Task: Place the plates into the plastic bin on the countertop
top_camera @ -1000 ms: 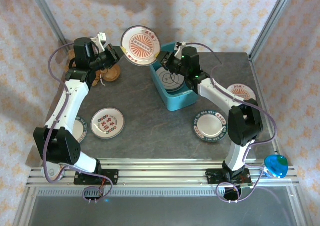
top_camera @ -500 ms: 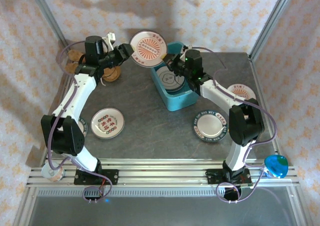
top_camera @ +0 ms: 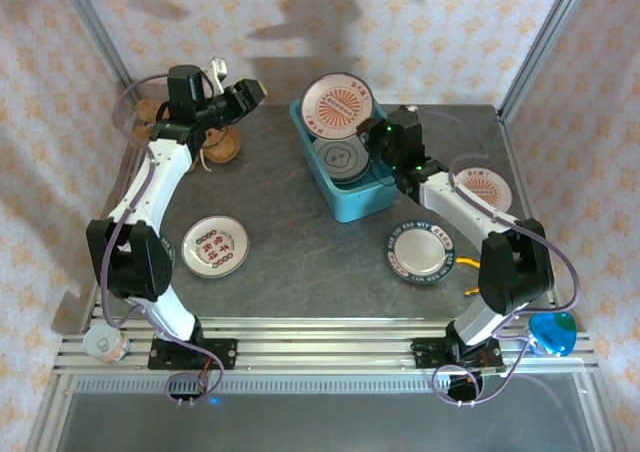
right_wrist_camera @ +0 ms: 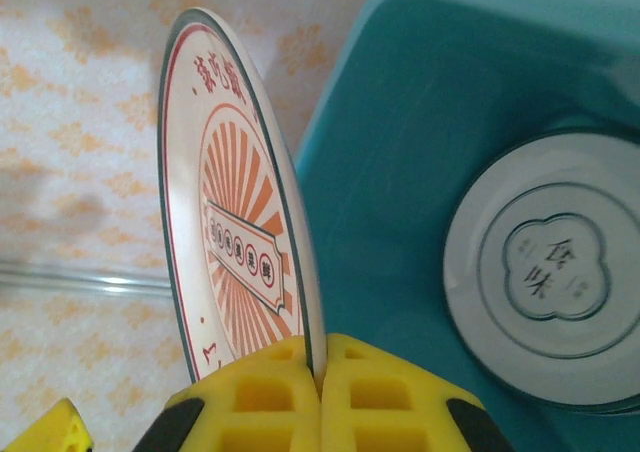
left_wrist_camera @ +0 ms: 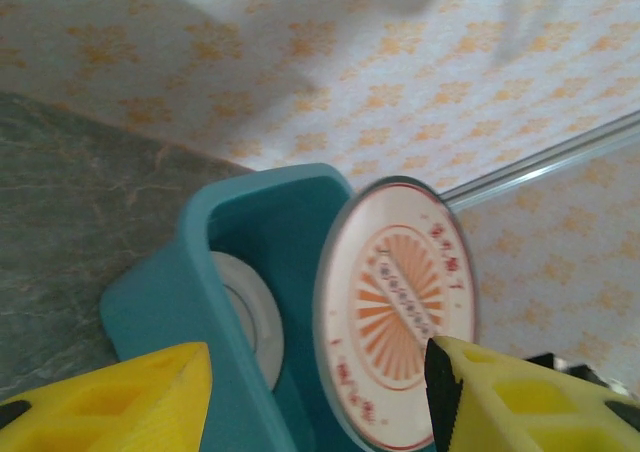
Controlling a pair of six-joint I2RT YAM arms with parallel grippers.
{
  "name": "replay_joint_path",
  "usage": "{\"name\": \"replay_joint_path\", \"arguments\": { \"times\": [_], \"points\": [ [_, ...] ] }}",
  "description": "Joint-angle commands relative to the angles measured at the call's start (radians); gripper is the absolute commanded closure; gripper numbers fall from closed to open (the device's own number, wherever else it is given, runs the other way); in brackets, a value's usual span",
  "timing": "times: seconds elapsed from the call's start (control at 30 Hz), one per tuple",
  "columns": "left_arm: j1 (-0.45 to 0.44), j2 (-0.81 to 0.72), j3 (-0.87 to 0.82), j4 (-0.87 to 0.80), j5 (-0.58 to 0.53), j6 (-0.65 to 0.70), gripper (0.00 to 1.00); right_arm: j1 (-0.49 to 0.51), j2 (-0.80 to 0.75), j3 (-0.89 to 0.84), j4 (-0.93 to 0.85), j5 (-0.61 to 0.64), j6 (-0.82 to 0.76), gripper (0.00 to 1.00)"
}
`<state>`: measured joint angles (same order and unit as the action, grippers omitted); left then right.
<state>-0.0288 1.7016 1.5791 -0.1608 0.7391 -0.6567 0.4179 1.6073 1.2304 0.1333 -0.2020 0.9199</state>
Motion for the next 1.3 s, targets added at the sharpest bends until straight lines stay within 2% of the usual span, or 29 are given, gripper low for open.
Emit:
{"name": "replay_joint_path", "arguments": {
  "times": [0.0, 0.13, 0.3, 0.6, 0.8, 1.0, 1.27],
  "points": [
    [0.015, 0.028, 0.015, -0.002, -0.021, 0.03, 0.42, -0.002, -0.016, 0.019, -0.076, 0.119, 0.012, 1.0],
    [0.024, 0.045, 0.015, -0.034, -0.043, 0.037, 0.42, -0.002, 0.01, 0.083, -0.206, 0.17, 0.009, 1.0],
    [0.029, 0.057, 0.021, -0.1, -0.082, 0.067, 0.42, 0.0, 0.083, 0.201, -0.366, 0.155, -0.009, 1.0],
    [0.032, 0.043, -0.008, -0.131, -0.137, 0.081, 0.42, 0.013, 0.23, 0.352, -0.526, 0.164, 0.048, 1.0],
    [0.035, 0.048, 0.019, -0.185, -0.165, 0.095, 0.42, 0.025, 0.311, 0.442, -0.642, 0.216, 0.083, 1.0],
    [0.035, 0.052, 0.054, -0.27, -0.192, 0.136, 0.42, 0.033, 0.376, 0.48, -0.67, 0.183, 0.109, 1.0],
    [0.035, 0.02, -0.005, -0.277, -0.219, 0.139, 0.42, 0.041, 0.418, 0.455, -0.646, 0.148, 0.146, 1.0]
  ]
}}
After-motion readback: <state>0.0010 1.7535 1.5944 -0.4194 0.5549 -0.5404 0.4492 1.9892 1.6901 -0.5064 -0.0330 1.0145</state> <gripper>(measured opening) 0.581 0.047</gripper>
